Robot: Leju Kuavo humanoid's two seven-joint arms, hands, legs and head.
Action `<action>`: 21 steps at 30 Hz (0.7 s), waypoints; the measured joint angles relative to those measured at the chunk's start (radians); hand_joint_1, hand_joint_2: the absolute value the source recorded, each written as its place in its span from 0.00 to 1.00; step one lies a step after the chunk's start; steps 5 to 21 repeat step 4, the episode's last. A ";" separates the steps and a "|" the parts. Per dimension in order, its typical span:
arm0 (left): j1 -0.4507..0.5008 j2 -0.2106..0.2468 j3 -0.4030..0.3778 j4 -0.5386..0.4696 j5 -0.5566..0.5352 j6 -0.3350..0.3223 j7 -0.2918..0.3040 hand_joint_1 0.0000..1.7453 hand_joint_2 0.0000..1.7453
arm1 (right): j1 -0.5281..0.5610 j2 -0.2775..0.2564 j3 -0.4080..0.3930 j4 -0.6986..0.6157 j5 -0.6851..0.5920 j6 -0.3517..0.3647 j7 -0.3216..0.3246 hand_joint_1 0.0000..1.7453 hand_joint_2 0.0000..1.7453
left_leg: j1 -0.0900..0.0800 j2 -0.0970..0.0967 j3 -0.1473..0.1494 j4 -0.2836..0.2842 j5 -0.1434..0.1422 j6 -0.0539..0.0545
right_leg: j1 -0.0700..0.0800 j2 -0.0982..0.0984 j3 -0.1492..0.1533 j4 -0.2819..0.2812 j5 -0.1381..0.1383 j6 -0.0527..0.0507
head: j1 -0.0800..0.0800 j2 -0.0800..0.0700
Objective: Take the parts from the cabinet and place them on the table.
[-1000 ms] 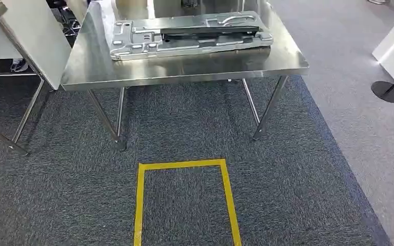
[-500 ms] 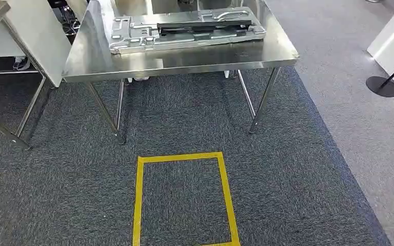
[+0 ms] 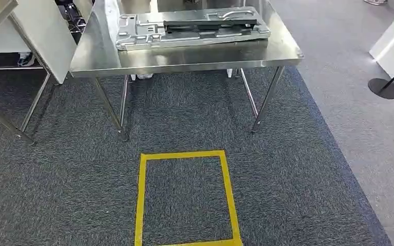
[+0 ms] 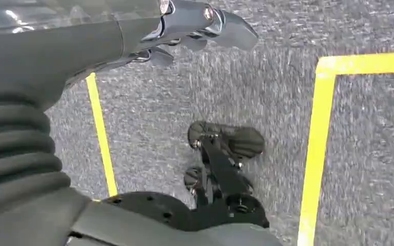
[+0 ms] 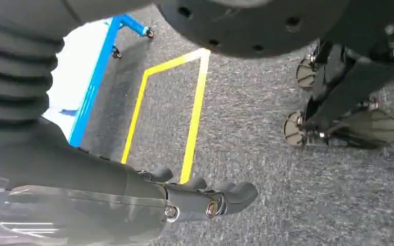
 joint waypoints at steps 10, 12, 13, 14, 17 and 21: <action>0.001 0.000 0.000 0.000 0.001 -0.001 -0.001 0.00 1.00 | 0.000 0.000 -0.011 0.000 -0.010 -0.004 0.006 0.00 0.00 | 0.005 -0.001 -0.001 -0.003 0.005 -0.009 | 0.008 0.000 -0.002 0.000 0.006 -0.001 | -0.002 0.000; 0.001 0.000 0.000 0.000 0.001 -0.001 -0.001 0.00 1.00 | 0.000 0.000 -0.011 0.000 -0.010 -0.004 0.006 0.00 0.00 | 0.005 -0.001 -0.001 -0.003 0.005 -0.009 | 0.008 0.000 -0.002 0.000 0.006 -0.001 | -0.002 0.000; 0.001 0.000 0.000 0.000 0.001 -0.001 -0.001 0.00 1.00 | 0.000 0.000 -0.011 0.000 -0.010 -0.004 0.006 0.00 0.00 | 0.005 -0.001 -0.001 -0.003 0.005 -0.009 | 0.008 0.000 -0.002 0.000 0.006 -0.001 | -0.002 0.000; 0.001 0.000 0.000 0.000 0.001 -0.001 -0.001 0.00 1.00 | 0.000 0.000 -0.011 0.000 -0.010 -0.004 0.006 0.00 0.00 | 0.005 -0.001 -0.001 -0.003 0.005 -0.009 | 0.008 0.000 -0.002 0.000 0.006 -0.001 | -0.002 0.000; 0.001 0.000 0.000 0.000 0.001 -0.001 -0.001 0.00 1.00 | 0.000 0.000 -0.011 0.000 -0.010 -0.004 0.006 0.00 0.00 | 0.005 -0.001 -0.001 -0.003 0.005 -0.009 | 0.008 0.000 -0.002 0.000 0.006 -0.001 | -0.002 0.000; 0.001 0.000 0.000 0.000 0.001 -0.001 -0.001 0.00 1.00 | 0.000 0.000 -0.011 0.000 -0.010 -0.004 0.006 0.00 0.00 | 0.005 -0.001 -0.001 -0.003 0.005 -0.009 | 0.008 0.000 -0.002 0.000 0.006 -0.001 | -0.002 0.000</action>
